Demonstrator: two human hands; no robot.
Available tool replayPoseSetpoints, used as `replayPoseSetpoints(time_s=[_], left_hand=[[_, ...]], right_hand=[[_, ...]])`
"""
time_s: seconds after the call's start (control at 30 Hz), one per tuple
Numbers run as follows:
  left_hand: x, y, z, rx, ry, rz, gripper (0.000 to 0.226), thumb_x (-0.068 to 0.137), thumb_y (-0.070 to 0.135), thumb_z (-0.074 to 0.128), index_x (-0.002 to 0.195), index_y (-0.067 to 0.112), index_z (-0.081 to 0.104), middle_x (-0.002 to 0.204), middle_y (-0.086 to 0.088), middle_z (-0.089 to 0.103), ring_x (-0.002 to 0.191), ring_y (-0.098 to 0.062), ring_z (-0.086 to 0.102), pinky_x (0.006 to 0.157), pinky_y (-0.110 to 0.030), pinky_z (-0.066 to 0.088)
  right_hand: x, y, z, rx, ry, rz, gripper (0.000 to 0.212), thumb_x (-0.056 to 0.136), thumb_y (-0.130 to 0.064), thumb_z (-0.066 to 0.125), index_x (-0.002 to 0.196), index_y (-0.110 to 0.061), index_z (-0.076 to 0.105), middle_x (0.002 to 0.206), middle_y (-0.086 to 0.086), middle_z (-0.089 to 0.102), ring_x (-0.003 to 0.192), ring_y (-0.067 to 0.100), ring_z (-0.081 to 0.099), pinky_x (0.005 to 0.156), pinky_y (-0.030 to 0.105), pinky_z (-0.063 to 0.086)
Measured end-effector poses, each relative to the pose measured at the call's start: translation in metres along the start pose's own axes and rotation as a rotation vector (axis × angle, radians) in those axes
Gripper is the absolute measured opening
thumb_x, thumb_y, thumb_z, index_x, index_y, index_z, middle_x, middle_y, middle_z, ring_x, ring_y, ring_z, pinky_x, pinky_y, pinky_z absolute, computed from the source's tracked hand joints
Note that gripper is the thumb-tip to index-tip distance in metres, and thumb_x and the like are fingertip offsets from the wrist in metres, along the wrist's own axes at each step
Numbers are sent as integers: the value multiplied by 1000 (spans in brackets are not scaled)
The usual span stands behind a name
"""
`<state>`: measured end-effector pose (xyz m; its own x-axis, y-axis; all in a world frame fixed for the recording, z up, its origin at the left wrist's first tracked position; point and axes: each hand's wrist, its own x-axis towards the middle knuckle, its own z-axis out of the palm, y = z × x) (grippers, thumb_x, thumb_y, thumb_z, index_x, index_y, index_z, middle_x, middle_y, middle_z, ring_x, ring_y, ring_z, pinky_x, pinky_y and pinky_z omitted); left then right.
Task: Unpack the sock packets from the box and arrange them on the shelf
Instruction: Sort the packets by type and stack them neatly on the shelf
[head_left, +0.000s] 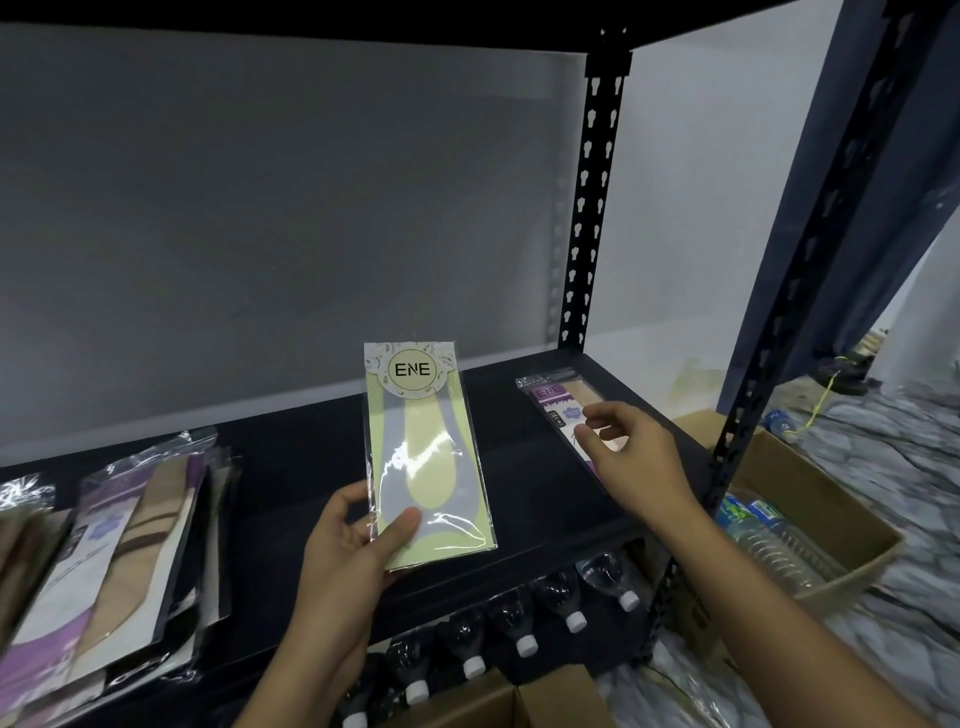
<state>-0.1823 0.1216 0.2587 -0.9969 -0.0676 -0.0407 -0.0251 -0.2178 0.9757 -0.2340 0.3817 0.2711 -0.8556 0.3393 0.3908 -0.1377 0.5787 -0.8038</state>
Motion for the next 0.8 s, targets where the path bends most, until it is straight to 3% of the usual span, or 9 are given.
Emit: replayPoseSetpoints(time_s=[0.13,0.37,0.47,0.57,0.67,0.8], left_hand=[[-1,1,-1,14,3,-1,35,85,2,68,114,16,55,95,-9,77,84,-24,75,68,-37,56],[3,0,10,85,33,-18,35,85,4,71,112,19,55,94,-7,78,87,-25,75,84,-46,57],[12,-5,26,128,36,-34,34,84,4,73,110,17,54,90,-4,78,80,-20,76,73,-39,59],[24,-13,45,222,66,-38,34,82,5,75,105,17,53,87,-6,76,73,-21,75,61,-32,60],[31,-20,59,421,106,-14,32,82,18,76,103,18,52,85,-6,73,63,-24,73,65,-41,61],[32,-23,68,1164,176,148,41,81,57,62,97,21,50,86,3,64,82,-23,65,65,-35,51]], right_hand=[[-4,-1,3,44,-23,40,16,84,-23,67,99,-20,67,94,-6,68,84,8,61,64,13,40],[-3,6,3,20,-42,49,15,85,-20,66,100,-18,67,92,-4,68,81,6,59,64,11,40],[-1,13,2,-18,-42,61,17,85,-20,65,102,-16,66,94,-2,67,82,11,60,62,9,39],[2,21,0,-32,-46,81,20,85,-17,64,105,-13,65,96,1,67,82,15,60,65,19,42],[5,32,-3,-78,-48,92,22,85,-14,64,106,-9,64,97,3,66,81,17,58,72,23,42],[8,43,-6,-136,-40,84,24,84,-15,64,107,-9,65,98,2,65,89,17,58,75,25,43]])
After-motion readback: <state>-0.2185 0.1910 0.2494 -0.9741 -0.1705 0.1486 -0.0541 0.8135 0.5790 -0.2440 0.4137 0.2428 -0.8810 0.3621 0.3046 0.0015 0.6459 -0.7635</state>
